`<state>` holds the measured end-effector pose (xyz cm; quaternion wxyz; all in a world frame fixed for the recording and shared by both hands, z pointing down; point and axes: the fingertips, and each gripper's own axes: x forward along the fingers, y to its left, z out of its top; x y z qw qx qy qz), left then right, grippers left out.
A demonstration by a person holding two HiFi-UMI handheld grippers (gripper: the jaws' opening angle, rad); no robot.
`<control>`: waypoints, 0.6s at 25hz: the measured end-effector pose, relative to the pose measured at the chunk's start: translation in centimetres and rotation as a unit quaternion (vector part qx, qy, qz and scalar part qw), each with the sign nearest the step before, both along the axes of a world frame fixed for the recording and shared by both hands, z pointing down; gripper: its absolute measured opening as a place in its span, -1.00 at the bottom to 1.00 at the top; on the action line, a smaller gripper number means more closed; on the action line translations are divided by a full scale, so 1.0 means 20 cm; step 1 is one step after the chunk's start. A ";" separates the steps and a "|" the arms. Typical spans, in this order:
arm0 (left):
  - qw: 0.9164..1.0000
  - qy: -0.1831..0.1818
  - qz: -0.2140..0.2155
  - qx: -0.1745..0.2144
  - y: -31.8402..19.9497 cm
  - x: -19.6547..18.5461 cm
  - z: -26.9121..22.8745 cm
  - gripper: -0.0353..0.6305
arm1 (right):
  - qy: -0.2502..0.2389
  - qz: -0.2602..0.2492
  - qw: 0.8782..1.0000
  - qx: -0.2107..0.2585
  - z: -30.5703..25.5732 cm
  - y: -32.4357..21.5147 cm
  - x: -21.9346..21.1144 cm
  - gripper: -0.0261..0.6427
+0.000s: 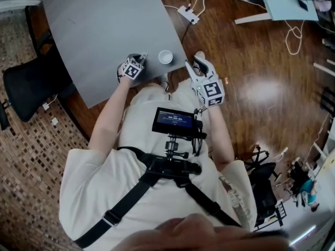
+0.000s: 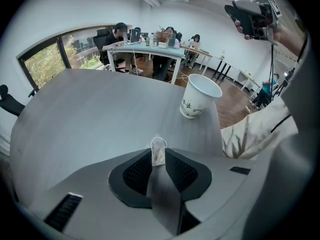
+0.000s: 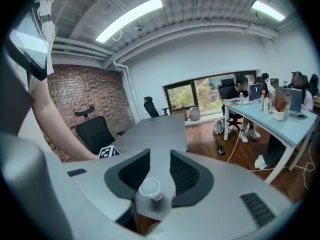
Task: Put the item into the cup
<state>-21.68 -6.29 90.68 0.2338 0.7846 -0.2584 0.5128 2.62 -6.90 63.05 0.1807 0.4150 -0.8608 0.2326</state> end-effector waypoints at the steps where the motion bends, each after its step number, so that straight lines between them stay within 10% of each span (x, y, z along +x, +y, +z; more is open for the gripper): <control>1: 1.000 -0.002 0.002 -0.002 0.00 0.01 0.01 -0.64 | 0.000 0.002 1.000 0.000 0.00 0.01 0.01 -0.52; 15: 0.999 0.026 -0.018 0.013 -0.06 0.05 -0.09 -0.89 | 0.004 0.030 1.000 0.005 0.02 0.02 0.03 -0.52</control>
